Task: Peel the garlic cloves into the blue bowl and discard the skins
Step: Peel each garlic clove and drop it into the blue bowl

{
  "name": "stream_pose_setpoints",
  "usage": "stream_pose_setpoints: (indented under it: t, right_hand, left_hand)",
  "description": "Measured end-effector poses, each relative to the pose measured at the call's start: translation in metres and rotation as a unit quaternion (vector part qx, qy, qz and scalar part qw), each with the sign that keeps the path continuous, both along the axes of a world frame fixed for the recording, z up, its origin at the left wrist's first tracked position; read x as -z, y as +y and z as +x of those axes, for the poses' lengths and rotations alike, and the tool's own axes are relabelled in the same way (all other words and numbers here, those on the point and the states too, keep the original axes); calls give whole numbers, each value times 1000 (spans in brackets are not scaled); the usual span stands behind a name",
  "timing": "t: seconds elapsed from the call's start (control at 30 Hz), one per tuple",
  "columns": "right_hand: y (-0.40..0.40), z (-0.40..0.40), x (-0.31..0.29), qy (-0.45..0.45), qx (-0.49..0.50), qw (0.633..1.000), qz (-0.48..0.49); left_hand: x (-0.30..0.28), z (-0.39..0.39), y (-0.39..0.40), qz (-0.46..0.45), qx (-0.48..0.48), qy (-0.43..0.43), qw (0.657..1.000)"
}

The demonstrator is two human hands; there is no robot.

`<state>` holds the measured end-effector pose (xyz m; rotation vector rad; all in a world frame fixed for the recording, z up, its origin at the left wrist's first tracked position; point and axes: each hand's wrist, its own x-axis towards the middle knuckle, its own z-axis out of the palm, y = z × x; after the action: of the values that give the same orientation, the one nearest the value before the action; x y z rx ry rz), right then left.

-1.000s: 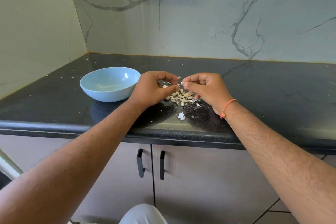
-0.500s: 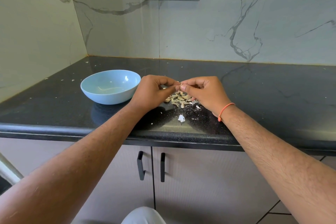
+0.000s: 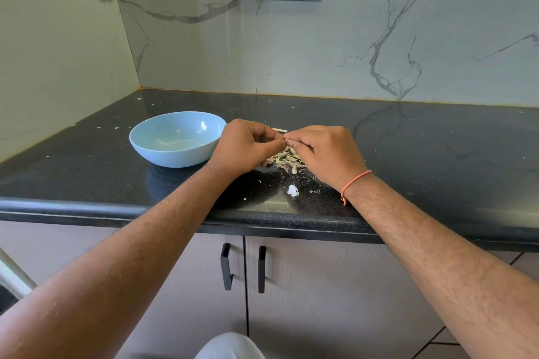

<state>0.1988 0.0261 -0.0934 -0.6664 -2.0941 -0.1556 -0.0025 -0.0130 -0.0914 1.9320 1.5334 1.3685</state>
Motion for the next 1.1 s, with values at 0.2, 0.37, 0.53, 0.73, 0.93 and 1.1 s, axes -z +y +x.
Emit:
stream_pose_setpoints:
  t: [0.2,0.37,0.53,0.73,0.93,1.1]
  right_hand:
    - [-1,2,0,94,-17,977,-192]
    - [6,5,0,120,-49,944,-304]
    - [9,6,0,122,-88,924,-352]
    - [11,7,0,126,-90,915,-374]
    - [10,6,0,122,-91,913,-377]
    - [8,8,-2,157,-90,904,-387]
  left_hand:
    - [1,3,-1,20,-5,49,999]
    - [-1,6,-2,15,7,90,996]
    - [-3,8,-4,13,23,110,994]
    - [-4,10,-6,23,33,112,993]
    - [-2,7,-2,49,-4,45,998]
    - [0,4,0,47,12,1,999]
